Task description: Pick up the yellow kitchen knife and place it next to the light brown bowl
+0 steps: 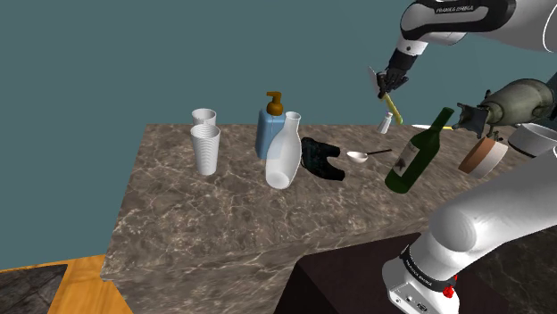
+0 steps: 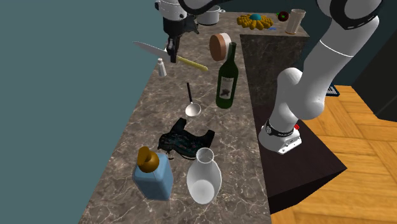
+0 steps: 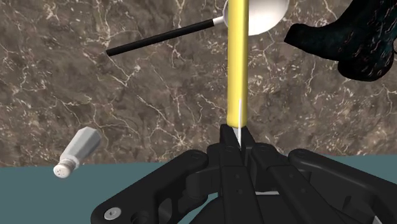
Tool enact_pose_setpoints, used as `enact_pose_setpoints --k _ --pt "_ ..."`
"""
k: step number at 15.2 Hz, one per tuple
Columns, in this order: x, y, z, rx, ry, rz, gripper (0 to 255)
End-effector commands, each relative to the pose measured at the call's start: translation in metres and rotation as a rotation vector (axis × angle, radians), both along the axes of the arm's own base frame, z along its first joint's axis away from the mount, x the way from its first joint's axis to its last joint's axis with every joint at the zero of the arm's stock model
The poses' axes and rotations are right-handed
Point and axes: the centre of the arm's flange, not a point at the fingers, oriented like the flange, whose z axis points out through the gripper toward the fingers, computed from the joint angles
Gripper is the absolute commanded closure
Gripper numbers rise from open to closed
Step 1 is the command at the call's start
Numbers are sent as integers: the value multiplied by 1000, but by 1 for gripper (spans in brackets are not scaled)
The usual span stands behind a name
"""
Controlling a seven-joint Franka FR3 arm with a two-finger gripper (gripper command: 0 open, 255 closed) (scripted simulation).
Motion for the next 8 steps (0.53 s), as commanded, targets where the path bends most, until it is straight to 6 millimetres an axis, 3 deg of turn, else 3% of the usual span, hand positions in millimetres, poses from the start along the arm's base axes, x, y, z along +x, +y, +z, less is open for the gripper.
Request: enact_pose_setpoints --k 1,8 --pt "-13 -24 0 0 0 2 255" --pt "-59 -104 0 0 0 2 255"
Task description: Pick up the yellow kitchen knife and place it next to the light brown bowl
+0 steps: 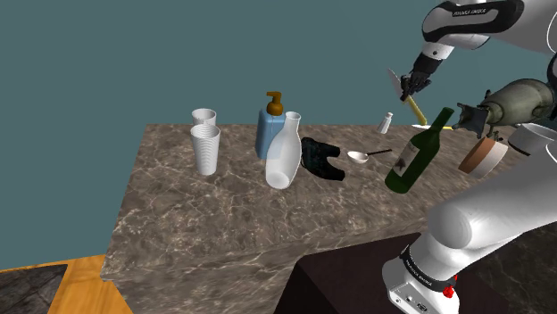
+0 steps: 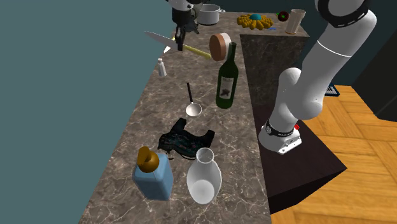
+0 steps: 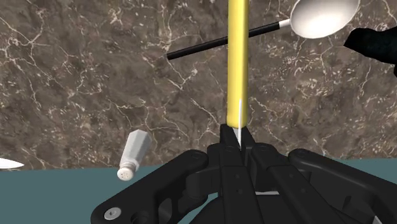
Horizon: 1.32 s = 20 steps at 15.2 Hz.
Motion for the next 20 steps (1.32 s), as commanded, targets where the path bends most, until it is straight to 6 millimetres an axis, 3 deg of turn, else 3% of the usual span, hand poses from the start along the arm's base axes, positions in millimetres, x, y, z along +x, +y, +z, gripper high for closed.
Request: enact_pose_setpoints --k 1,18,20 --pt "-15 -22 0 0 0 2 255" --pt "-128 -216 0 0 0 2 255" --pt "-134 -226 -5 0 0 2 255"
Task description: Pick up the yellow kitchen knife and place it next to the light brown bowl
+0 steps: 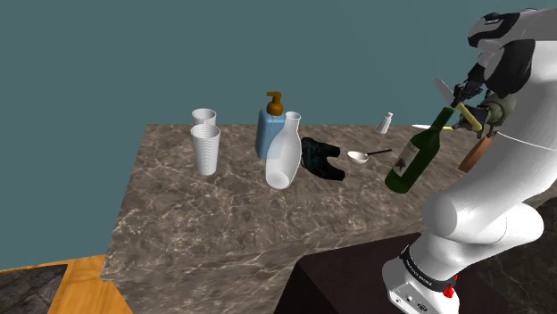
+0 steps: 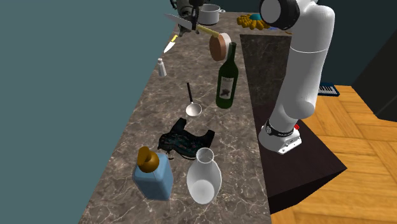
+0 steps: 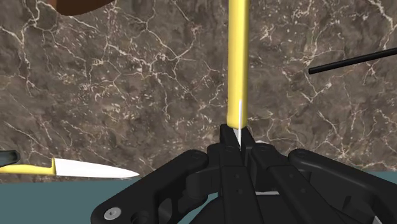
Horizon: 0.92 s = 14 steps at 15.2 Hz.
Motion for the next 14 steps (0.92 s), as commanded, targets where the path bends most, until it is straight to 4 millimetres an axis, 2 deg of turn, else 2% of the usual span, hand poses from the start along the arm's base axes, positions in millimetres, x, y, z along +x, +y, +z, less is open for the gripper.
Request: enact_pose_setpoints --k 1,14 --pt "-3 -4 -7 0 0 2 255" --pt "-3 -4 -75 0 0 2 255"
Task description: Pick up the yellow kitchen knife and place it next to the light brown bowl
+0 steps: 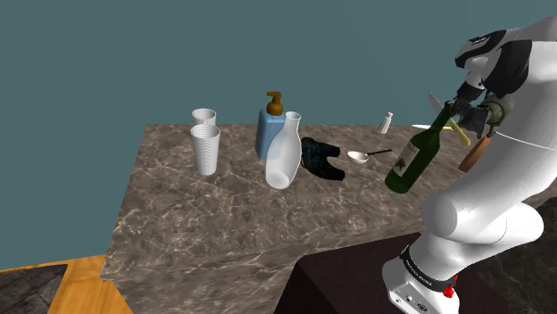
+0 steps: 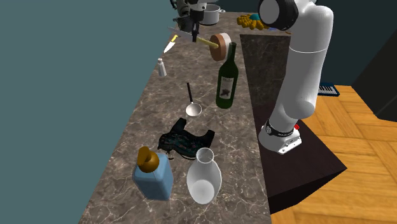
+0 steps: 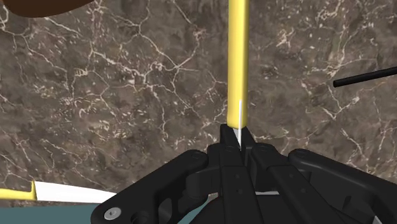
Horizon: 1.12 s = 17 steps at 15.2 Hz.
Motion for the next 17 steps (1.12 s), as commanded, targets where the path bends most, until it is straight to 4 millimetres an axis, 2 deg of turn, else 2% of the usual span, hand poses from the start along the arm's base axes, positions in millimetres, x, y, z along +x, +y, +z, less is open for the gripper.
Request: enact_pose_setpoints --k 1,17 --pt "0 0 -10 -1 0 0 255" --pt "0 0 -94 -1 0 0 255"
